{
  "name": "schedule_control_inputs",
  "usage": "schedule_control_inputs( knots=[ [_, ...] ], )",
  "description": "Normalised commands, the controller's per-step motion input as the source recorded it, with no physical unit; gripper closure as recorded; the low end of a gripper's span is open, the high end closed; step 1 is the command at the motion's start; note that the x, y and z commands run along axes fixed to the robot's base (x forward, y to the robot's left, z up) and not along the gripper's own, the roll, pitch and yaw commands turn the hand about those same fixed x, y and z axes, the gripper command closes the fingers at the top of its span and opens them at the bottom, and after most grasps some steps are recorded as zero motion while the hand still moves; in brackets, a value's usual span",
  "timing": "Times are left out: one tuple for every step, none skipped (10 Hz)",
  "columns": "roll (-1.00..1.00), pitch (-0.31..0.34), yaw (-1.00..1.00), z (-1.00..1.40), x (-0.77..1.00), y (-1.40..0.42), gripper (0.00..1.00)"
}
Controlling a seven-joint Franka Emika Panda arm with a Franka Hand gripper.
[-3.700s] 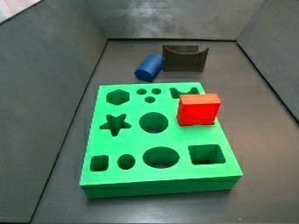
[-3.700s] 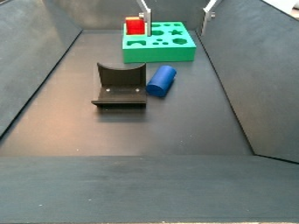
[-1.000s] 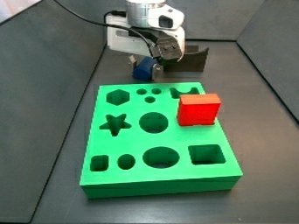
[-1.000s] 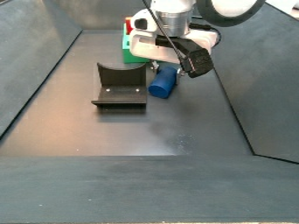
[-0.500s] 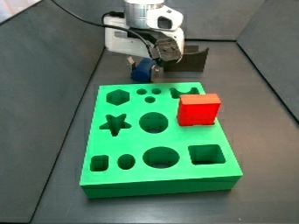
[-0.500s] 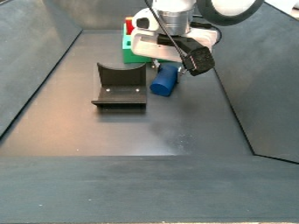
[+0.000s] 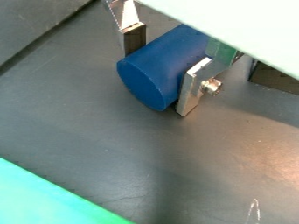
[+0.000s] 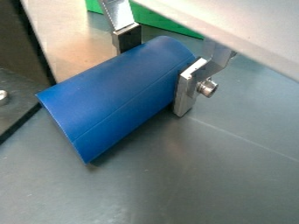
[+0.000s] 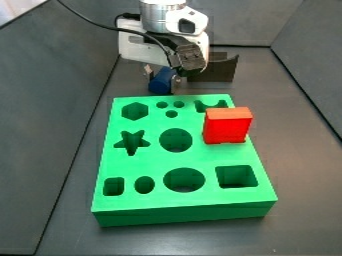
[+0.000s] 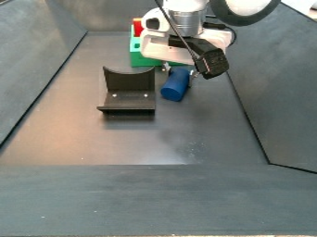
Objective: Pick up the oval object. Move up. Place the oval object on the fixture. Regrasp the oval object. Move to above the board. Insert the oval object.
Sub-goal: Move up, then place the oval object on the fixture.
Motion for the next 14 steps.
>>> schedule_control_inputs(
  knots=[
    [0.0,-0.008,0.02,0.83,0.03,0.03,1.0],
    [-0.02,0.031,0.03,0.7,0.01,0.02,1.0],
    [-0.05,0.058,0.03,0.57,0.01,0.01,1.0],
    [-0.08,0.077,0.02,0.39,0.0,0.01,1.0],
    [-0.1,0.075,0.02,0.31,0.0,0.01,1.0],
    [0.0,0.0,0.0,1.0,0.0,0.0,1.0],
    [-0.01,-0.005,-0.01,1.0,0.0,0.0,1.0],
    [-0.05,0.005,0.0,1.0,-0.01,0.0,1.0],
    [-0.06,0.015,0.0,1.0,-0.02,0.0,1.0],
    [-0.09,0.027,0.0,1.0,-0.02,0.0,1.0],
    [-0.11,0.039,-0.01,1.0,-0.03,0.0,1.0],
    [-0.12,0.042,-0.01,1.0,-0.03,0.01,1.0],
    [-0.13,0.047,-0.02,1.0,-0.03,0.01,1.0],
    [-0.15,0.051,-0.02,1.0,-0.04,0.01,1.0]
  ],
)
